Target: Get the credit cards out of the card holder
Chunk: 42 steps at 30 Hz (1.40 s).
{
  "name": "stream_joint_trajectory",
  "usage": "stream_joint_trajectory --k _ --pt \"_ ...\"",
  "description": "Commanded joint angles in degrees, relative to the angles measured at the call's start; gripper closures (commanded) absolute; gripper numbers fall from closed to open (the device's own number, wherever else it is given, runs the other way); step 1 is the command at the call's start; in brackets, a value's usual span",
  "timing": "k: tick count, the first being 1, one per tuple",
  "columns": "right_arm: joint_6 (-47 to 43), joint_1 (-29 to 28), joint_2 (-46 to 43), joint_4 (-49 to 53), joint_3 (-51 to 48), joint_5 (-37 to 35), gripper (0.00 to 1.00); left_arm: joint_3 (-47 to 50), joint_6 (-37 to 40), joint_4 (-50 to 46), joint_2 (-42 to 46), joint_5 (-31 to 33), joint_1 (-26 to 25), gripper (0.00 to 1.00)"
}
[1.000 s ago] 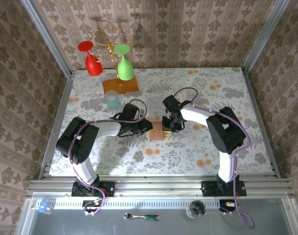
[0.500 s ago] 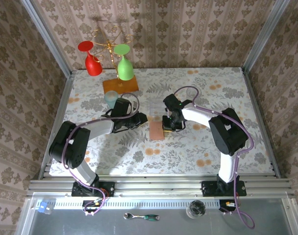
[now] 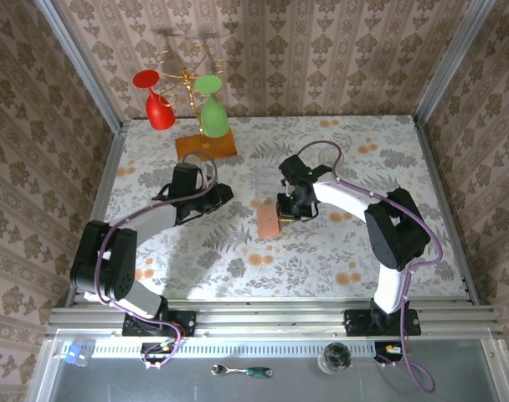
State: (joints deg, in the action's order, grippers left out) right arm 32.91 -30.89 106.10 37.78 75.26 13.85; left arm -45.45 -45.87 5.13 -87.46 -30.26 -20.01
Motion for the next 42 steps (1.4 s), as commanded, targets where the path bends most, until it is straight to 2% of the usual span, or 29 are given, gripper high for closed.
stream_joint_trajectory --k 1,18,24,31,35,42 --pt "-0.91 -0.98 -1.80 3.67 3.02 -1.10 0.94 1.77 2.40 -1.61 2.07 -1.26 1.47 0.76" --pt "1.18 -5.52 2.41 9.18 13.87 -4.40 0.95 6.03 4.19 -0.13 4.27 -4.71 5.42 0.76" --pt "0.83 -6.02 2.93 10.63 15.70 -5.70 0.95 6.26 4.05 0.63 3.17 -5.42 5.25 0.78" --pt "-0.97 -5.63 2.35 11.70 14.12 -8.15 0.95 3.95 3.66 0.64 -0.09 -4.11 0.42 0.80" --pt "-2.02 -4.93 1.73 12.14 12.12 -10.67 0.95 2.44 2.49 1.23 -2.48 -4.06 -2.31 0.86" --pt "-3.67 -2.62 0.07 11.23 6.38 -13.83 0.95 1.16 0.97 1.88 -5.54 -3.47 -5.73 0.89"
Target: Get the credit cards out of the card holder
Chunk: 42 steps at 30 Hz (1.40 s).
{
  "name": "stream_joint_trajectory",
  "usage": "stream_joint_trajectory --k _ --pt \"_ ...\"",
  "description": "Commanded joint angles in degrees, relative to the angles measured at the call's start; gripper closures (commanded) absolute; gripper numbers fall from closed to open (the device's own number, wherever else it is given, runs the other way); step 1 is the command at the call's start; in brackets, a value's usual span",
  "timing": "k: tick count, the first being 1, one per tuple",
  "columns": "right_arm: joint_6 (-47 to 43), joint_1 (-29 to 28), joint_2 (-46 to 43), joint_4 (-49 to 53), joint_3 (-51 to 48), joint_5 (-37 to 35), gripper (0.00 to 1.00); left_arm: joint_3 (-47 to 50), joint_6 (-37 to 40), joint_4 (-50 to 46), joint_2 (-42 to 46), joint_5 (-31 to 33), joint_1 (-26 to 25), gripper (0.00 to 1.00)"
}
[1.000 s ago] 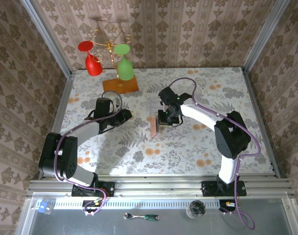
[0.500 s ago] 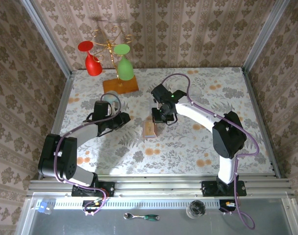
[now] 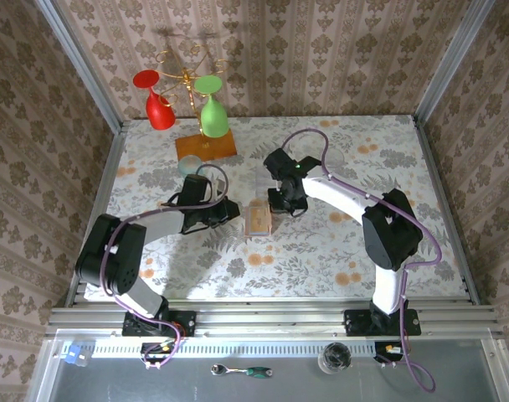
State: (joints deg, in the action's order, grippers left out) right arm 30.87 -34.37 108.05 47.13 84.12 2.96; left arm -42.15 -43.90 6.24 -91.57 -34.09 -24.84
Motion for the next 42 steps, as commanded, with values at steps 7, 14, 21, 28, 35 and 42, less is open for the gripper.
stream_joint_trajectory --k 7,14,21,28,35,42 --pt "-2.85 2.76 -2.32 0.42 -6.65 -4.88 0.95 -3.27 -2.40 1.12 -4.00 1.44 -3.96 0.92" --pt "-3.54 3.70 -1.12 -1.15 -8.08 -5.13 0.95 -4.47 -1.83 -2.39 -5.54 3.61 -5.01 0.95" --pt "-4.04 4.13 -0.16 -2.16 -8.13 -4.74 0.95 -4.72 -0.39 -4.98 -6.51 6.18 -4.96 0.99" --pt "-3.58 4.39 0.27 -3.38 -8.46 -3.35 0.95 -5.02 -0.66 -4.45 -8.45 5.21 -4.95 1.00" --pt "-1.88 4.31 0.97 -5.68 -9.74 -0.33 0.95 -5.28 0.06 -5.89 -8.46 6.14 -3.87 1.00" --pt "0.14 3.92 1.17 -8.17 -11.08 2.67 0.95 -6.00 1.21 -6.79 -8.88 4.84 -2.37 1.00"
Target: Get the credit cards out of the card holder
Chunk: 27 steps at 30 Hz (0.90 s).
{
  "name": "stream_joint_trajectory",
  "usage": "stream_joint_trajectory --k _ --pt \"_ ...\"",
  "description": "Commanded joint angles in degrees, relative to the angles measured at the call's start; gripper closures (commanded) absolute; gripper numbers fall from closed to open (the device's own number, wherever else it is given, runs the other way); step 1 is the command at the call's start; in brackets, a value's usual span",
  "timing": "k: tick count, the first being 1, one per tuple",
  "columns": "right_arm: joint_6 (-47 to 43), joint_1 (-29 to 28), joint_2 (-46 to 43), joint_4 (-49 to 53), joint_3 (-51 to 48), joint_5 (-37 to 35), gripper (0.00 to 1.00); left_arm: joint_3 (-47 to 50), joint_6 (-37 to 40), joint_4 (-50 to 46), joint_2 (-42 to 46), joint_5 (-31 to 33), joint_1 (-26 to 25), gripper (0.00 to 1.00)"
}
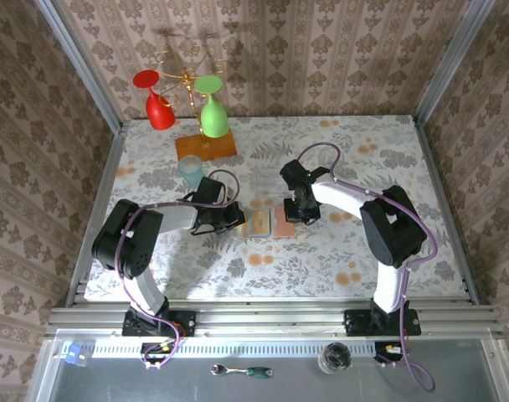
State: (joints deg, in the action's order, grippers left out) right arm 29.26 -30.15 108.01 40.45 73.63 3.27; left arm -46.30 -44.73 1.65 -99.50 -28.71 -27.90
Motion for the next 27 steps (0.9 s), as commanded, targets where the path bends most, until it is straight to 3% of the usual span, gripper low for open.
stream_joint_trajectory --k 1,16,18,27 --pt "1.93 -0.48 1.36 -1.55 -0.54 2.66 0.95 -1.95 2.27 -2.51 -1.04 -0.59 0.89 1.00" --pt "0.11 -0.79 2.31 1.77 0.91 -3.39 0.94 -0.24 2.77 -1.65 -2.45 -2.49 1.41 1.00" --pt "-0.23 -0.71 2.38 2.53 1.08 -4.67 0.93 0.24 2.89 -1.94 -2.62 -2.49 3.38 1.00" --pt "-0.98 -0.35 3.35 6.22 2.40 -9.87 0.78 1.12 4.93 -4.15 -3.50 -2.36 5.62 1.00"
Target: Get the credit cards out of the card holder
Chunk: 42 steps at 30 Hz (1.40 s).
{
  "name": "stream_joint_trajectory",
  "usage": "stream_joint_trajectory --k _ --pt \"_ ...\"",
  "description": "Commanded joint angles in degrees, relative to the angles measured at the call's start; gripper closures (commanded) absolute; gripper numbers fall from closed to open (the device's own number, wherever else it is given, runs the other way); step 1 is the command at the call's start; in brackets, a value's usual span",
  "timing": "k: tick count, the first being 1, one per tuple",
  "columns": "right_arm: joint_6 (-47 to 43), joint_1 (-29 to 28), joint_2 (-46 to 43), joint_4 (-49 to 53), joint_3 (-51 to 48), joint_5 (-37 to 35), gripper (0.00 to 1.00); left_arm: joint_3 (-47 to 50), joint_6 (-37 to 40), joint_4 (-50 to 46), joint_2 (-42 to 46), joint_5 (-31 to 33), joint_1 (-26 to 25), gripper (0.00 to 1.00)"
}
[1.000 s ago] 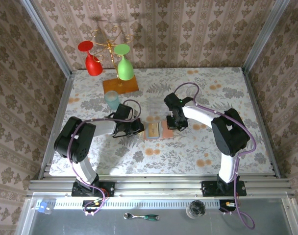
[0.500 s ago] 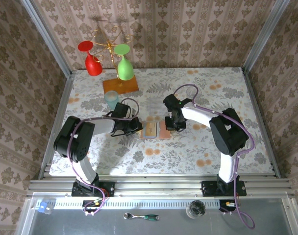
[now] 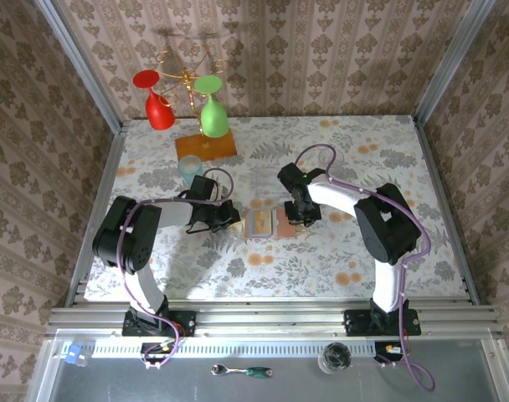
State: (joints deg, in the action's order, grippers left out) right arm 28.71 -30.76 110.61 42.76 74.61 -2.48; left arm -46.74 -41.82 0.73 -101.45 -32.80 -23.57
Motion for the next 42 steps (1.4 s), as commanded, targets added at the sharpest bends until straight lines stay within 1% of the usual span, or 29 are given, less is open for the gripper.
stream_joint_trajectory --k 1,4,8,11,18,30,39,42 --pt "-0.54 0.40 0.75 4.12 1.28 -4.45 0.75 1.60 2.16 -3.41 -1.64 1.73 1.42 1.00" --pt "-0.75 0.57 0.45 4.26 1.17 -4.64 0.68 1.53 2.28 -3.72 -1.73 1.68 1.62 1.00" --pt "-1.02 0.70 0.56 3.99 1.16 -3.85 0.64 1.17 2.12 -3.82 -1.02 1.64 1.60 1.00" --pt "-1.01 0.69 0.51 4.30 1.17 -4.23 0.52 0.71 1.92 -4.16 -0.16 1.69 1.62 1.00" --pt "-0.73 0.70 -1.22 5.20 1.35 -5.25 0.41 -0.75 2.22 -5.57 1.91 1.91 1.69 1.00" --pt "-0.22 0.71 -5.20 6.79 2.42 -5.20 0.41 -1.90 2.27 -6.21 4.52 1.21 1.43 1.00" --pt "-0.84 0.88 -6.09 9.69 3.48 -9.92 0.41 -1.95 2.00 -5.04 3.80 0.30 0.59 1.00" --pt "-1.06 1.22 -6.32 9.72 3.43 -10.18 0.41 -1.95 1.96 -5.13 3.89 0.29 0.56 1.00"
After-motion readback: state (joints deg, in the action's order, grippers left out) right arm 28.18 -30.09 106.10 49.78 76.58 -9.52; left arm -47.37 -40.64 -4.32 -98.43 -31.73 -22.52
